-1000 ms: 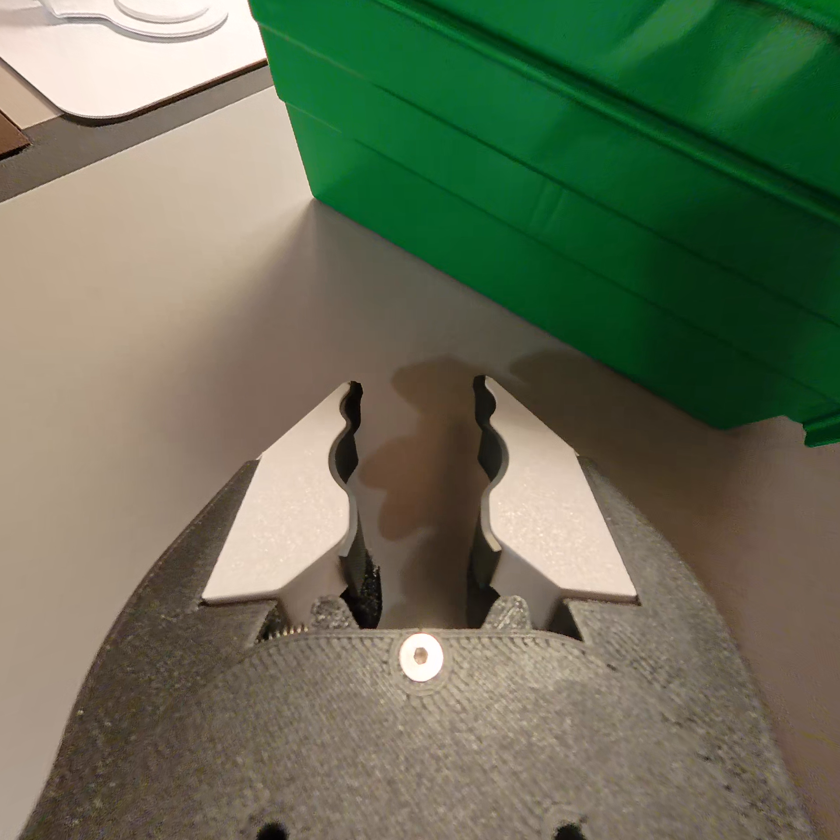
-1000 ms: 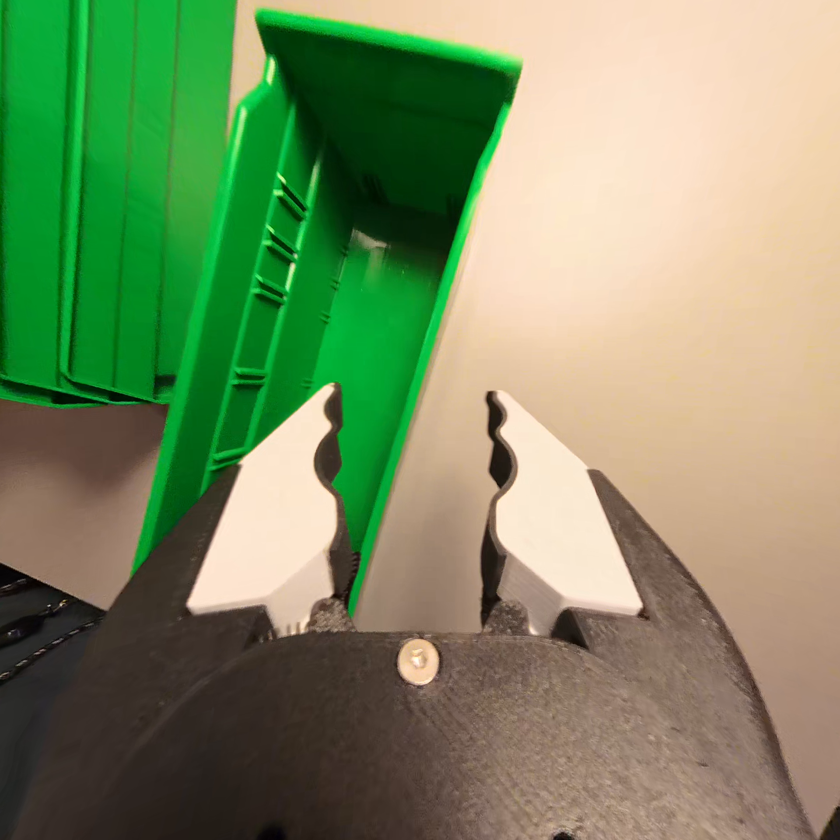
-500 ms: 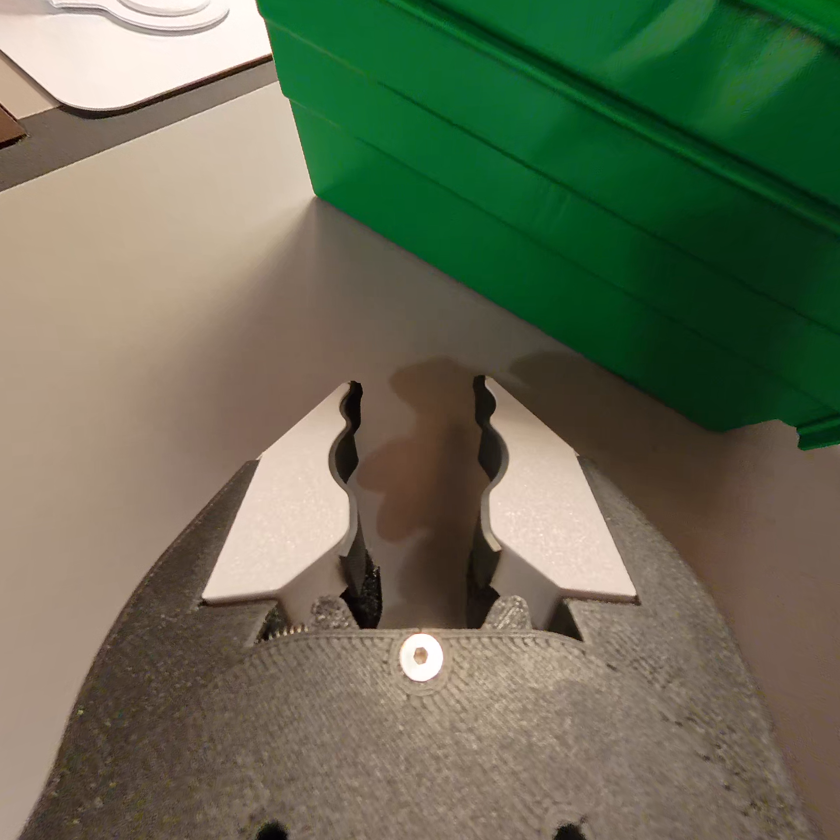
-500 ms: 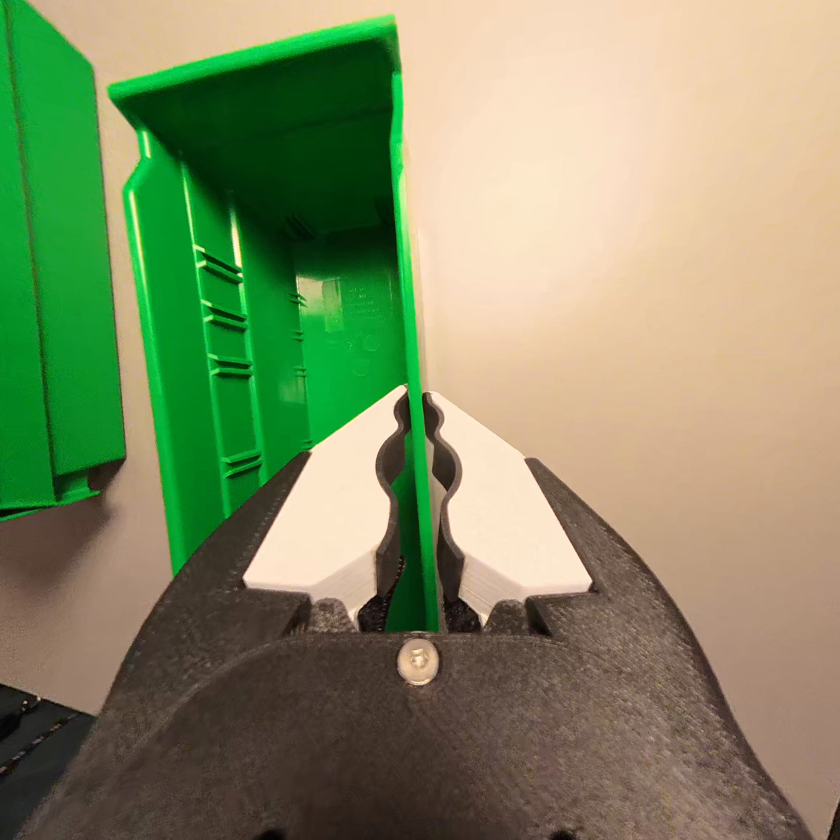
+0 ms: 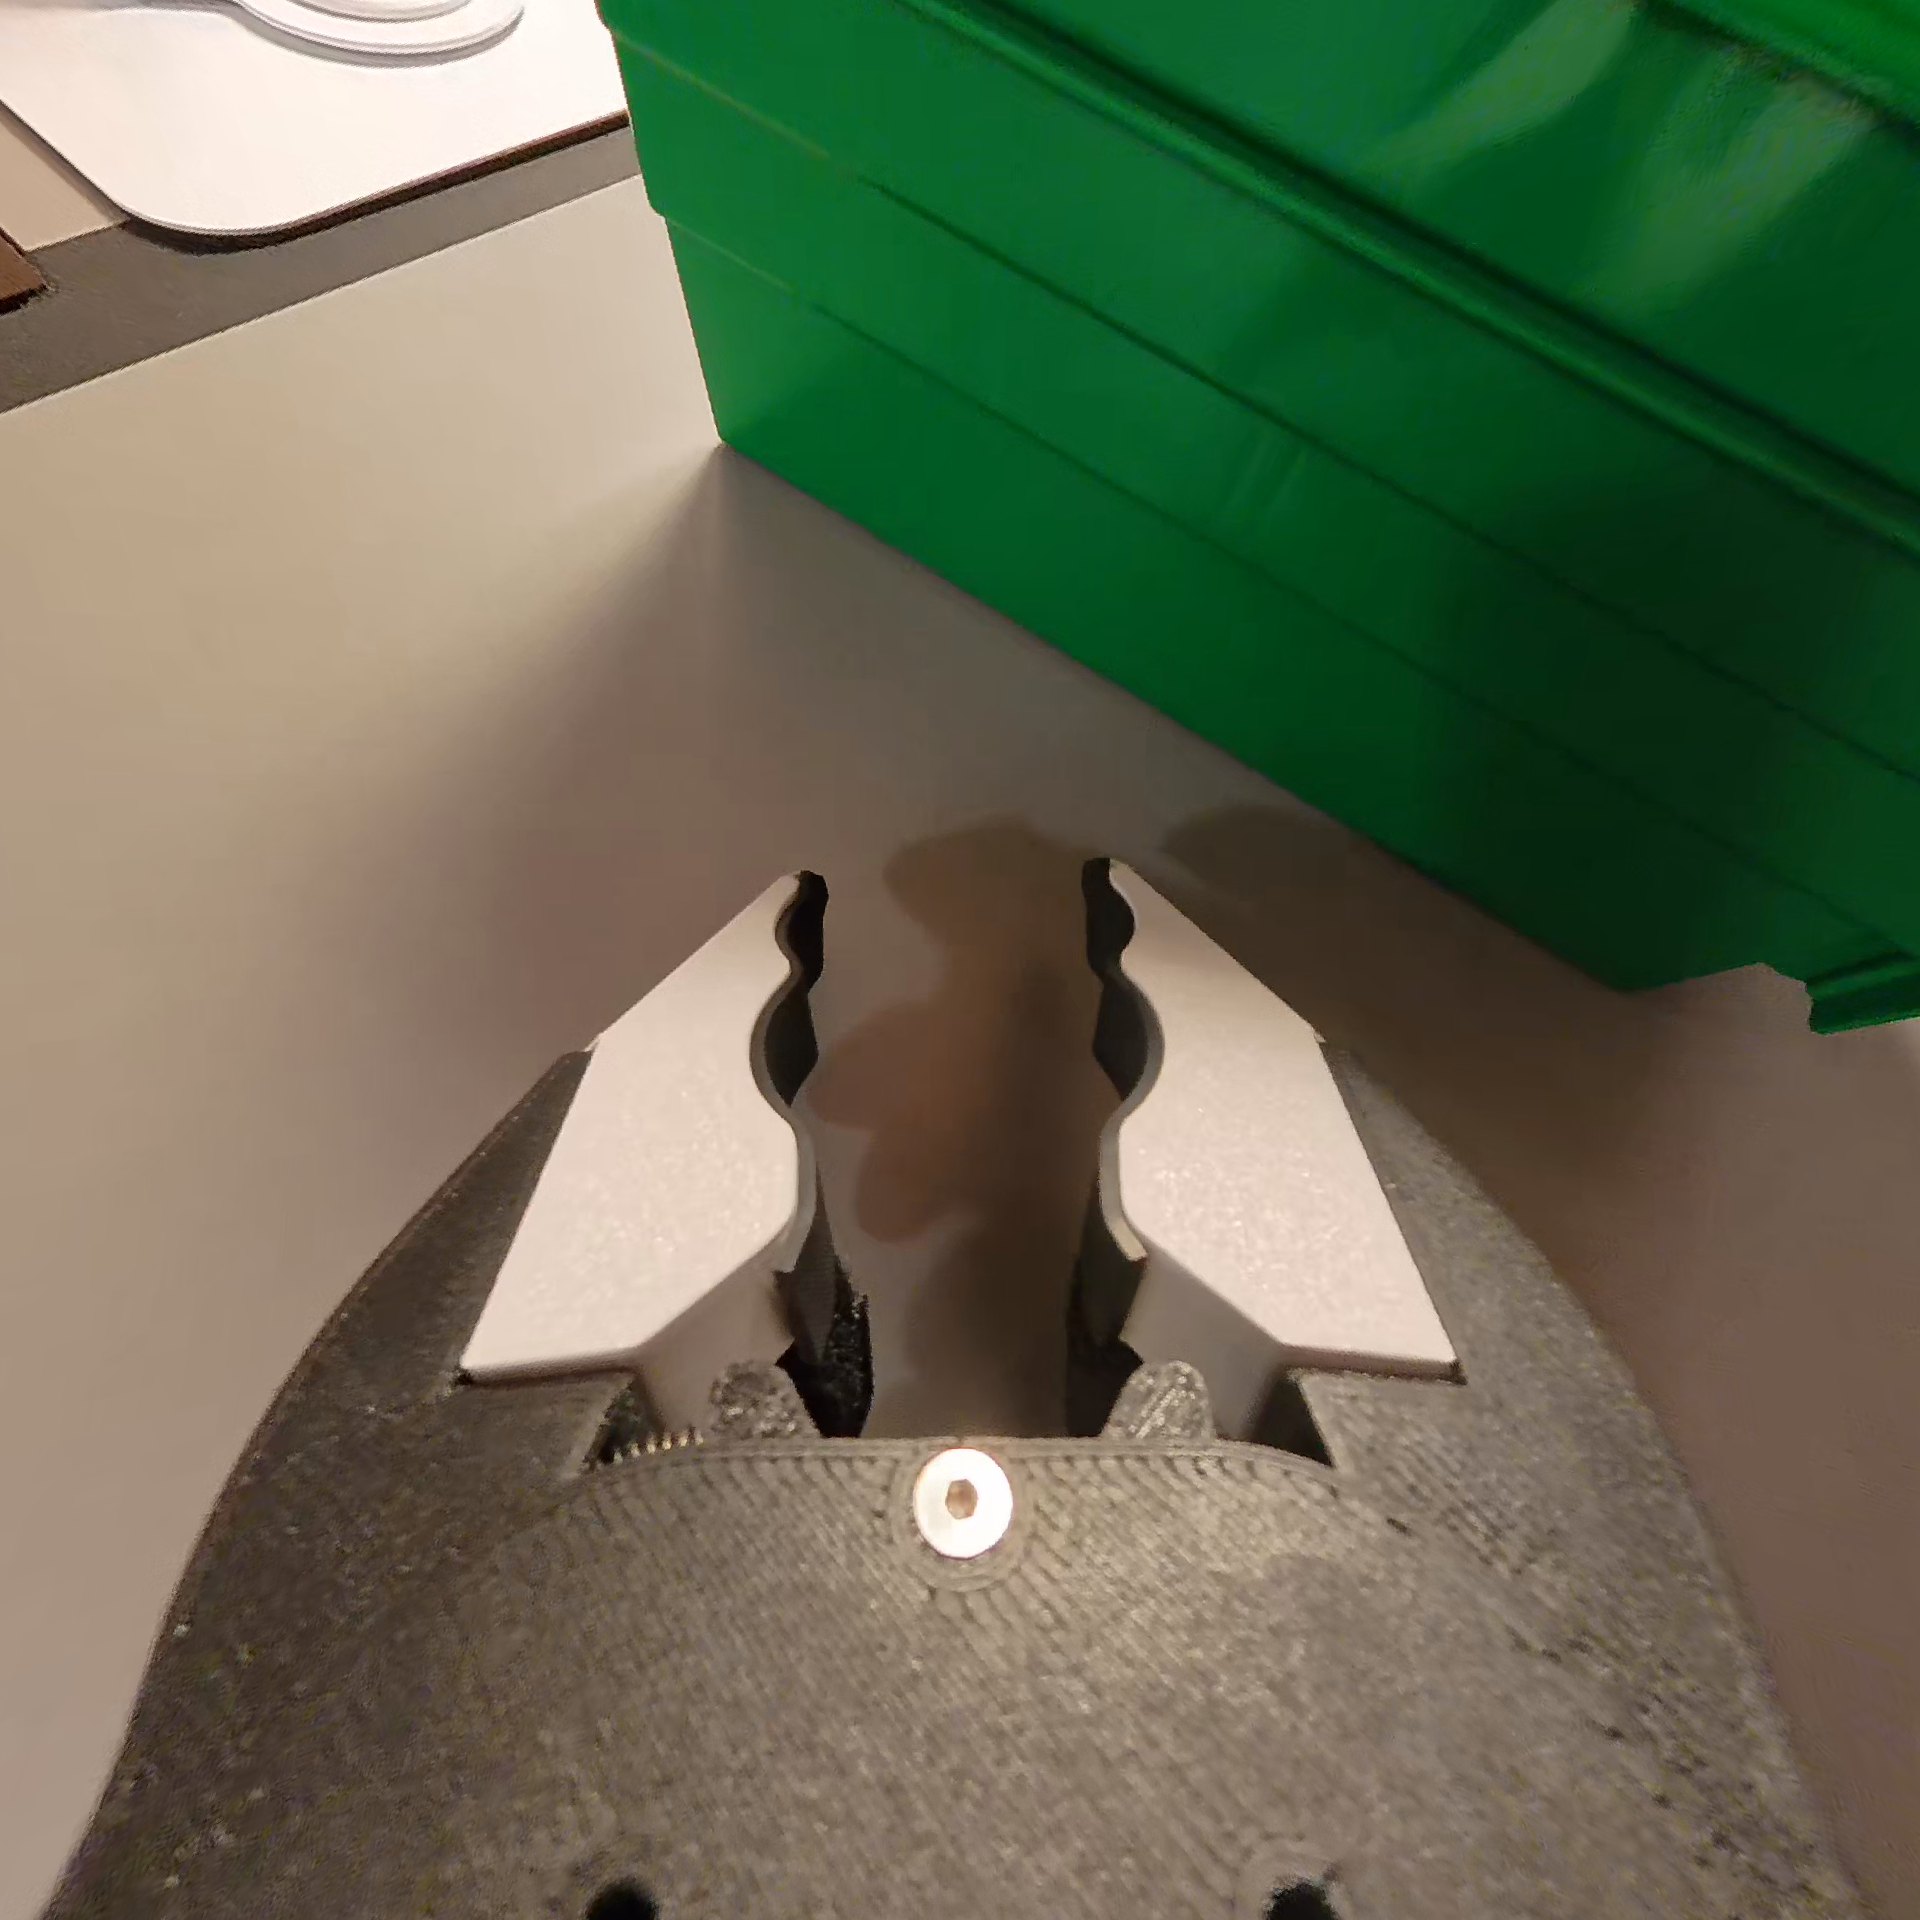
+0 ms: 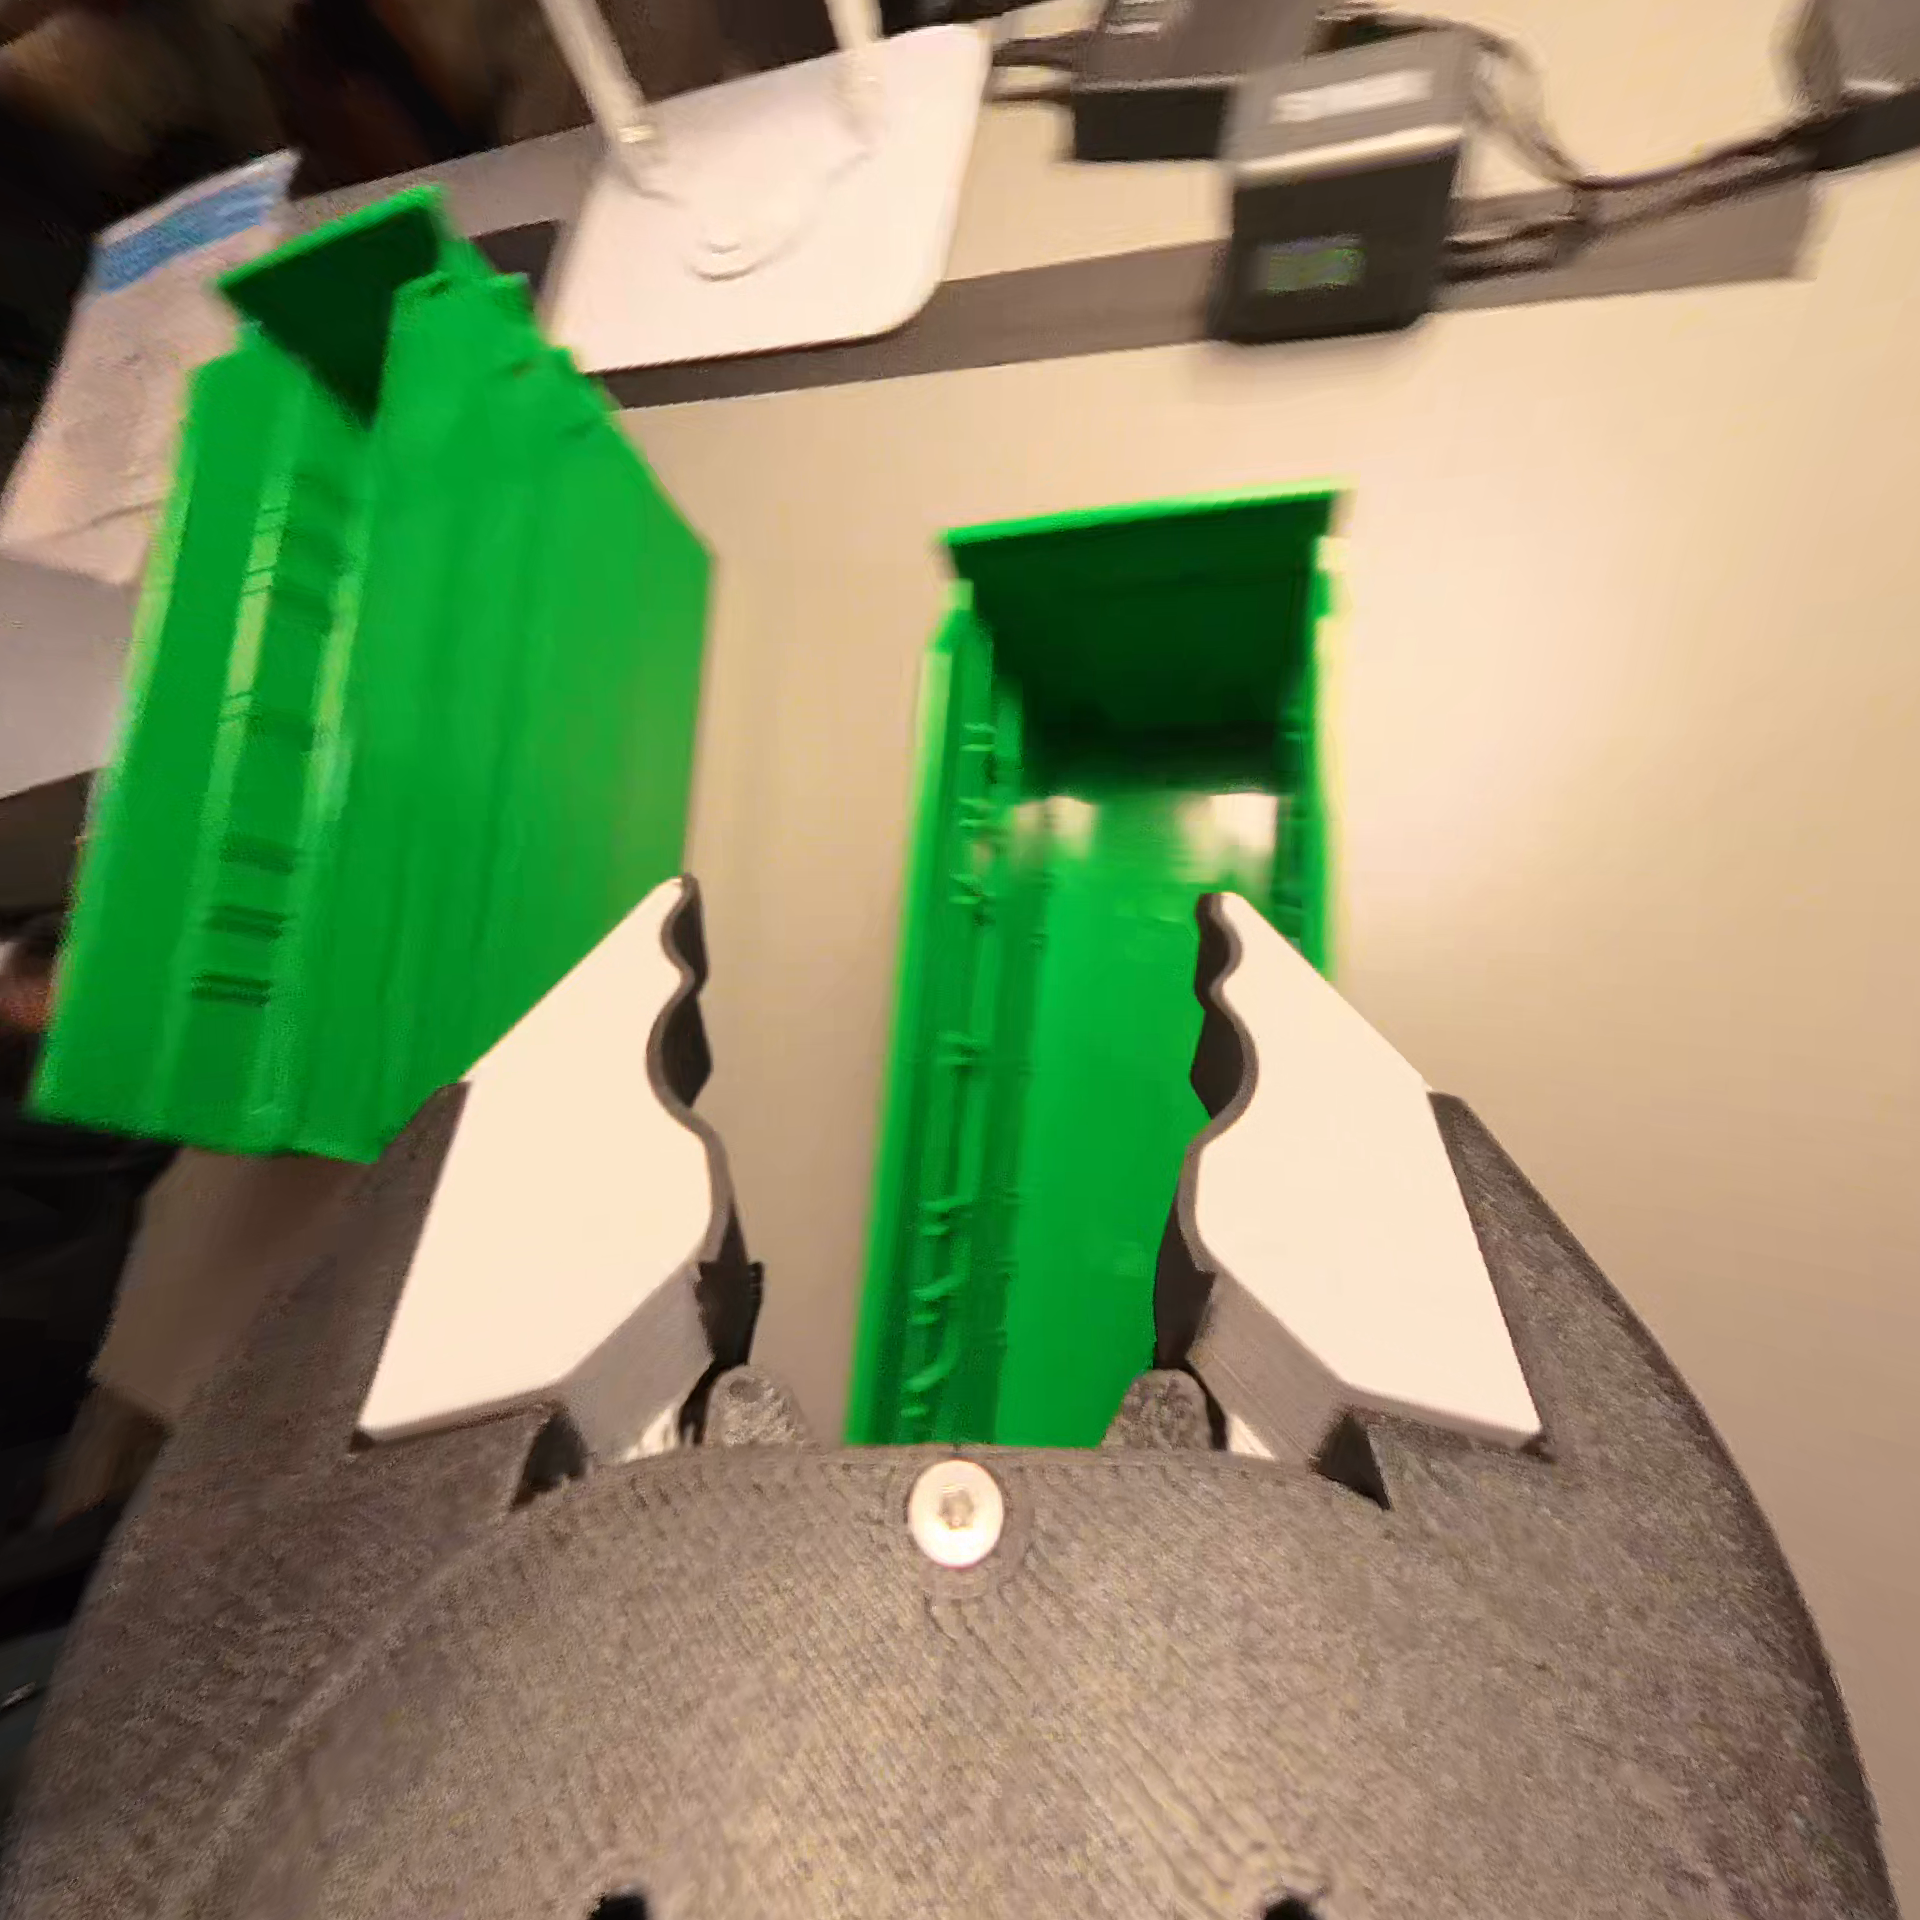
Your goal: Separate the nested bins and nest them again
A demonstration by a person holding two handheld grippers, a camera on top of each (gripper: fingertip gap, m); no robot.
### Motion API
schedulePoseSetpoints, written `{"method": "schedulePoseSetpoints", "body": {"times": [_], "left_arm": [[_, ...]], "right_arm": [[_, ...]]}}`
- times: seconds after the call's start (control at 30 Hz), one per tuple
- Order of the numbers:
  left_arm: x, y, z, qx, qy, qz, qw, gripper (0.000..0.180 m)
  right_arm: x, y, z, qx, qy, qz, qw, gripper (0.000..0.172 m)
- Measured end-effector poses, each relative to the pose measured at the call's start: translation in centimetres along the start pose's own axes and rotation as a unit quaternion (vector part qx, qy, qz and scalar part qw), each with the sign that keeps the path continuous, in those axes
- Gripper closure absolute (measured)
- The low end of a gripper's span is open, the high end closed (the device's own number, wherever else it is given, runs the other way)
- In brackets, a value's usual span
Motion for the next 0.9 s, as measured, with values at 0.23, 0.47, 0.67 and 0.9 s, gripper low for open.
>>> {"method": "schedulePoseSetpoints", "body": {"times": [0.23,0.47,0.67,0.9], "left_arm": [[0.0,0.0,-0.1,-0.002,-0.001,-0.002,1.0,0.129],[0.0,0.0,0.0,-0.003,0.001,0.0,1.0,0.13],[0.1,0.0,0.0,-0.005,0.004,0.002,1.0,0.13],[0.1,0.0,0.0,-0.006,0.004,0.002,1.0,0.13]], "right_arm": [[-0.3,15.9,1.5,-0.125,0.026,-0.11,0.986,0.044],[-1.4,22.8,6.8,-0.047,0.103,-0.219,0.969,0.038],[-1.8,22.9,8.8,0.016,0.132,-0.249,0.959,0.03],[-0.4,23.2,9.9,0.015,0.161,-0.261,0.952,0.02]]}}
Point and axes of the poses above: each gripper's, where its closed fingertips meet, z out along the fingers, x out of its underside, y = z × x across the jaws, the point moved 5 cm from there along -z, back along the fingers, and after that the axes turned 13 degrees about x, right-handed, at the moved point
